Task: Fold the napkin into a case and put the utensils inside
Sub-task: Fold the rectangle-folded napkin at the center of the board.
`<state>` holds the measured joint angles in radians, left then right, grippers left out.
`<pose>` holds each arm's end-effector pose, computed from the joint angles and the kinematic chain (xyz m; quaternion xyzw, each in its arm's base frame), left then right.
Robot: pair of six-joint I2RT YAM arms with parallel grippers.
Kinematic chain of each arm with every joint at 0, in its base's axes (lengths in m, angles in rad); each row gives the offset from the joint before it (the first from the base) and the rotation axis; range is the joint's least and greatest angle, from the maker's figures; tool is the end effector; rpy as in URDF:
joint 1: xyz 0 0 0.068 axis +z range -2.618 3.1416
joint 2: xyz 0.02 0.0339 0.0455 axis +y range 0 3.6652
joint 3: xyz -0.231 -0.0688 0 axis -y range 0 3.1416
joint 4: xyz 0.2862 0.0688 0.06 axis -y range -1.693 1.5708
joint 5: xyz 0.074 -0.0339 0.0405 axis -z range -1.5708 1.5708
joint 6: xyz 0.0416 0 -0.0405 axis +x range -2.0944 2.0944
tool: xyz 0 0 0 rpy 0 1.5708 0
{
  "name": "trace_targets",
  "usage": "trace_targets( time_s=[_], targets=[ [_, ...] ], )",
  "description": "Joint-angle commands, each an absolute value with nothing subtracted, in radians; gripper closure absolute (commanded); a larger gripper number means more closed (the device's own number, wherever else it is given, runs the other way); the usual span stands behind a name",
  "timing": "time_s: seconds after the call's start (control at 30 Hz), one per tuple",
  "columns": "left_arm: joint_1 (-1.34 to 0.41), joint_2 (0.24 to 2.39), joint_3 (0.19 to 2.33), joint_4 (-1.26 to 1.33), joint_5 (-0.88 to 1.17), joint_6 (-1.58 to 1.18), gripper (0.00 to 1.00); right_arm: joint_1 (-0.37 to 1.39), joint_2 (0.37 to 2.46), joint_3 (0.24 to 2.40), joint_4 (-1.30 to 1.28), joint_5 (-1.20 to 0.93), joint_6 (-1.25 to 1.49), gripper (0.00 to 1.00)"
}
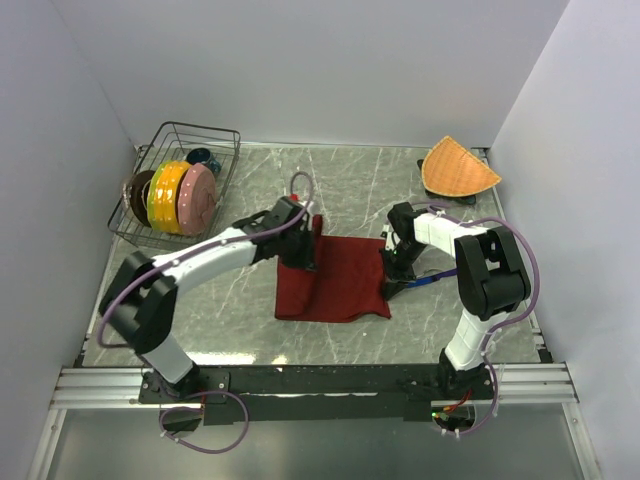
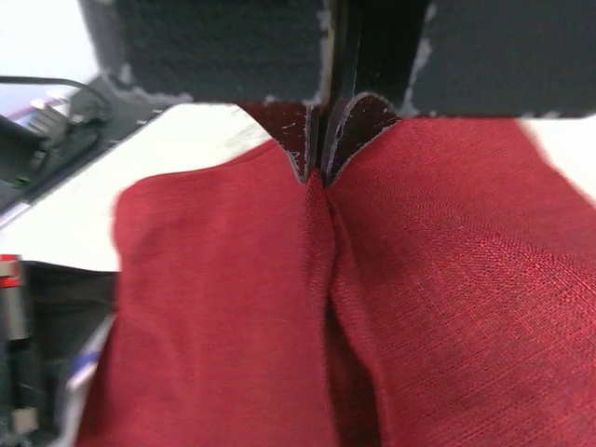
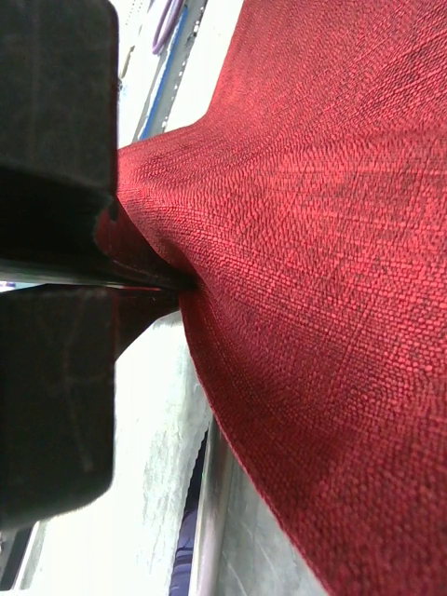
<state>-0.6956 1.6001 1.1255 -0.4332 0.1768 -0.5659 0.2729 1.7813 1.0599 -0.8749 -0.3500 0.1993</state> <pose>0.2866 -0.2488 0.1764 0.0897 0.9380 -0.2586 0.2126 0.3042 0.1000 0.0824 0.0340 -0.9841 -0.1663 0.0529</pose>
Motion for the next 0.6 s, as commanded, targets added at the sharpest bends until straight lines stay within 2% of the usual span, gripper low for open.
trace_targets(
  time_s=[0.0, 0.57],
  targets=[
    [-0.750, 1.684, 1.215, -0.308, 0.281, -0.675, 0.99, 0.262, 1.781, 1.058, -0.867, -0.359, 0.196, 1.00],
    [-0.827, 1.919, 1.331, -0.189, 0.431, -0.729, 0.99, 0.258, 1.766, 1.040, -0.853, -0.353, 0.206, 1.00]
  ],
)
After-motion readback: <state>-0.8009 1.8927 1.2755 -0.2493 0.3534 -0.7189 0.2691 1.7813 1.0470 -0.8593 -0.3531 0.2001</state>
